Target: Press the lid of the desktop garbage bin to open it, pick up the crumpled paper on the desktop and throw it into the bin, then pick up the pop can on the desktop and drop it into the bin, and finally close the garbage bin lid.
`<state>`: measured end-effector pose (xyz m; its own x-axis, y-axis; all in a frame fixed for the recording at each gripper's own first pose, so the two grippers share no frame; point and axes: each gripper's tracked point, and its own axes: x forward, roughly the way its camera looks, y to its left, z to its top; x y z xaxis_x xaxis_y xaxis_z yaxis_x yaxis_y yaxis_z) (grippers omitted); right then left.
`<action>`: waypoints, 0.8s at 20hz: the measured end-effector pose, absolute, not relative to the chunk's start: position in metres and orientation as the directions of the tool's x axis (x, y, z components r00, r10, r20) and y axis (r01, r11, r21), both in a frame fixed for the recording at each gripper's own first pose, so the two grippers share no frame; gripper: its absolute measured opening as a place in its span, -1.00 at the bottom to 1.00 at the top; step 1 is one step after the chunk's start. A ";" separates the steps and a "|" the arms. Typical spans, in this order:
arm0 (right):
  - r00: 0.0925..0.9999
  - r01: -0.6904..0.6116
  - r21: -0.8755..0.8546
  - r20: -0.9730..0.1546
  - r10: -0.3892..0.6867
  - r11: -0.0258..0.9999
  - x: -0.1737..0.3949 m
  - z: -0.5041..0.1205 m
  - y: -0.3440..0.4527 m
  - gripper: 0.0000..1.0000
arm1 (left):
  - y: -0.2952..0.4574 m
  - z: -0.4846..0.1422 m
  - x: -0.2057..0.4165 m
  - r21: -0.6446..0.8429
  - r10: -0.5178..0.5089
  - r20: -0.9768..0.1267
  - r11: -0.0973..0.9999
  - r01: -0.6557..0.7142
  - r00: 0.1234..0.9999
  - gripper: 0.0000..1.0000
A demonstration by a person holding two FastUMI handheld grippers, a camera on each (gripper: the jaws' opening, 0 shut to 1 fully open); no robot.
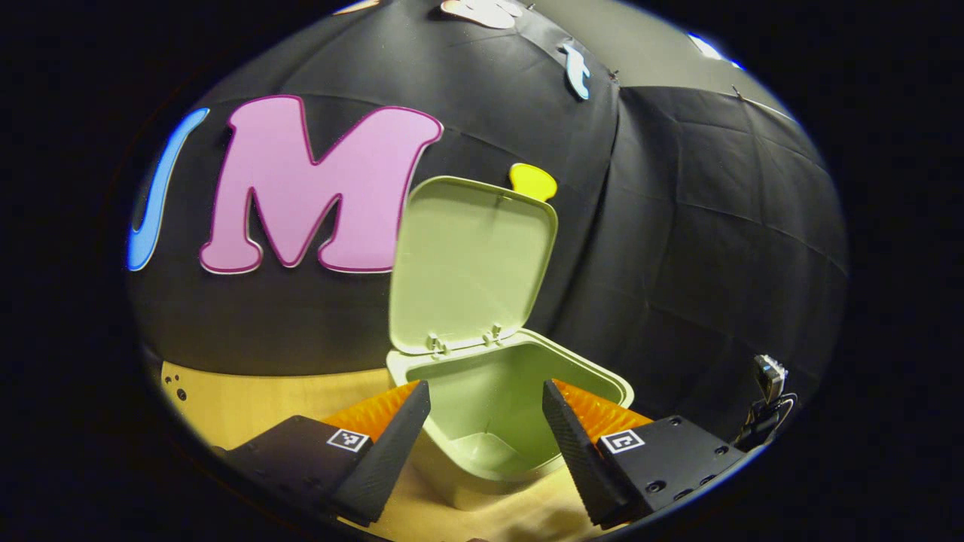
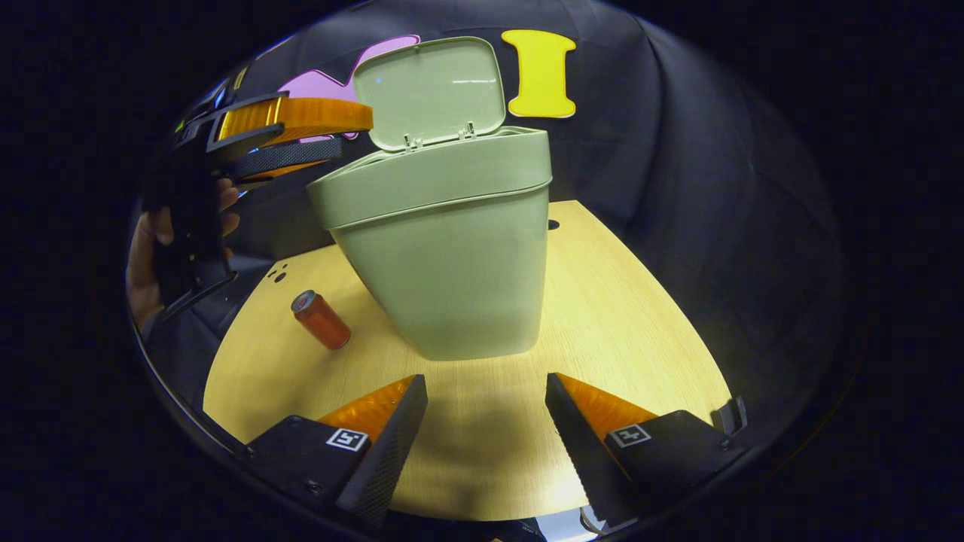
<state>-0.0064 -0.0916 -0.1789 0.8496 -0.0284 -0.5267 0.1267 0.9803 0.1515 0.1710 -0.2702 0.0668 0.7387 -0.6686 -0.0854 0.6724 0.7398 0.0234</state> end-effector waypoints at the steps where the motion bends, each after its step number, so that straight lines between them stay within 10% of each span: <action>1: 0.849 0.121 0.151 -0.528 -0.023 0.981 -0.006 -0.179 -0.088 0.98 | -0.256 0.068 0.173 0.027 -0.645 -0.076 0.761 0.648 0.760 0.92; 16: 0.788 -0.168 0.080 -0.588 0.183 0.982 0.018 -0.203 0.040 0.99 | 0.034 -0.031 0.123 -0.005 -0.145 -0.198 0.989 0.147 0.969 0.92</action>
